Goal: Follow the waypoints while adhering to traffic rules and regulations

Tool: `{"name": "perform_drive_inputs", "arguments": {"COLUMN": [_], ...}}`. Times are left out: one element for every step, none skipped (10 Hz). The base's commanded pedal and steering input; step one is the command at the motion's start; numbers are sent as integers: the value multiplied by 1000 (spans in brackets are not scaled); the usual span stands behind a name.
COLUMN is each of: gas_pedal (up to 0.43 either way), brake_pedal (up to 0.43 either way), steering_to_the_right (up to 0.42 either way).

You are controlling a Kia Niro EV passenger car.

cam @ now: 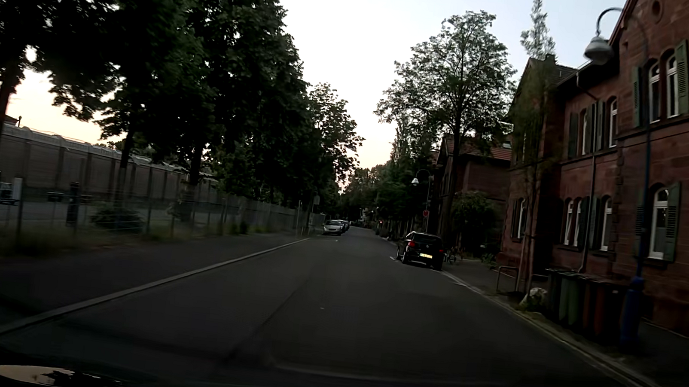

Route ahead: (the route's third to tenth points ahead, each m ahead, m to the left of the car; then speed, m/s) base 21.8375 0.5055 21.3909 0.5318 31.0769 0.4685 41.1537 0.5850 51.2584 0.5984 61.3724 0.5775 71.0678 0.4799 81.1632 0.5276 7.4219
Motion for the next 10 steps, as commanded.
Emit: {"name": "perform_drive_inputs", "arguments": {"gas_pedal": [110,79,0,0,0,0,0,0,0,0], "brake_pedal": [0,0,0,0,0,0,12,98,122,152], "steering_to_the_right": [8,8,8,11,17,24,29,28,23,18]}}
